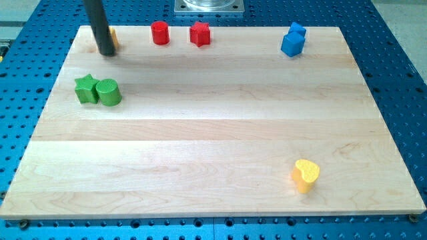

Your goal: Place the red blocks diagonally to each other

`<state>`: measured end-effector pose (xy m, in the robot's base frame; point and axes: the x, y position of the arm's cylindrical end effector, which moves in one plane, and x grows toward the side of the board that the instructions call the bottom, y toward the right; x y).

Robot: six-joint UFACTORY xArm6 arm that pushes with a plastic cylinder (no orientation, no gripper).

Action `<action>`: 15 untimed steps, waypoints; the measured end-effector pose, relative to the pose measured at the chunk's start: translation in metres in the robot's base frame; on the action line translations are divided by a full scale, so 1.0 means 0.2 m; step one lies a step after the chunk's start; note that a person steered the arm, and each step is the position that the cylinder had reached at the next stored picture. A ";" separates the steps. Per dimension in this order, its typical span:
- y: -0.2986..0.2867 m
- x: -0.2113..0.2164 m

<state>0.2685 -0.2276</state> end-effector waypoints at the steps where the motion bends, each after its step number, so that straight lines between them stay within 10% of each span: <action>1: 0.09 -0.09; 6: 1.15 -0.35; 8: 0.90 0.41; 12: 0.74 -0.21; 15: 1.07 0.05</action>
<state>0.2788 -0.0130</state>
